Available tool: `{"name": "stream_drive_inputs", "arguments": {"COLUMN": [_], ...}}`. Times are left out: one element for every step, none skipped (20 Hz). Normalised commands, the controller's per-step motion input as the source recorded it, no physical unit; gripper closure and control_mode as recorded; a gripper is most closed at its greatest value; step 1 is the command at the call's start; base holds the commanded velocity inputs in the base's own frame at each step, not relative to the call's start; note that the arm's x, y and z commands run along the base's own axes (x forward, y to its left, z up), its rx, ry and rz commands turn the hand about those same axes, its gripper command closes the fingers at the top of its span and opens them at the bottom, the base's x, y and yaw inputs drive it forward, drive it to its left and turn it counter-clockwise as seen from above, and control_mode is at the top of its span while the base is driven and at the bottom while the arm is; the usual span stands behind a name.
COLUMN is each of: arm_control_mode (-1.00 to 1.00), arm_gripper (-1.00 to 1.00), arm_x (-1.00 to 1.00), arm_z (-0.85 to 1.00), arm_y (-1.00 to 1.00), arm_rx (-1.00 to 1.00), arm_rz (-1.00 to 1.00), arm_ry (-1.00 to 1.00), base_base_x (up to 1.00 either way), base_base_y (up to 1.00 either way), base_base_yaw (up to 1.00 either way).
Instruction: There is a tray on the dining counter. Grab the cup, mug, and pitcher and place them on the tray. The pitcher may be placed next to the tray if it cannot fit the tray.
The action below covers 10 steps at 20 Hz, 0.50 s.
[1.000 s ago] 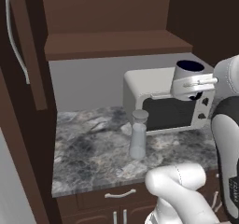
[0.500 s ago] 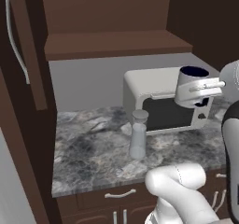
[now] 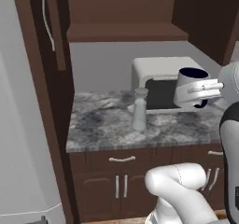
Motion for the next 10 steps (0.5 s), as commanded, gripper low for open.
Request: {"name": "stream_drive_inputs", "arguments": {"arm_control_mode": [1.00, 1.00, 1.00, 1.00, 1.00, 1.00, 1.00, 1.00, 1.00, 1.00], "arm_gripper": [1.00, 1.00, 1.00, 1.00, 1.00, 1.00, 1.00, 1.00, 1.00, 1.00], "arm_x": [0.00, 0.00, 0.00, 0.00, 0.00, 0.00, 0.00, 0.00, 0.00, 0.00], "arm_z": [0.00, 0.00, 0.00, 0.00, 0.00, 0.00, 0.00, 0.00, 0.00, 0.00], "arm_y": [0.00, 0.00, 0.00, 0.00, 0.00, 0.00, 0.00, 0.00, 0.00, 0.00], "arm_rx": [0.00, 0.00, 0.00, 0.00, 0.00, 0.00, 0.00, 0.00, 0.00, 0.00], "arm_rz": [0.00, 0.00, 0.00, 0.00, 0.00, 0.00, 0.00, 0.00, 0.00, 0.00], "arm_ry": [0.00, 0.00, 0.00, 0.00, 0.00, 0.00, 0.00, 0.00, 0.00, 0.00], "base_base_x": [-1.00, -1.00, -0.86, -0.48, -0.26, -0.19, -0.09, -0.04, 0.00, 0.00], "base_base_y": [0.00, 0.00, 0.00, -0.04, -0.04, -0.06, -0.09, -0.07, -0.06, -0.01], "base_base_yaw": [0.65, 0.69, 0.73, 0.77, 0.83, 0.83, 0.85, 0.85, 0.91, 0.93]}}
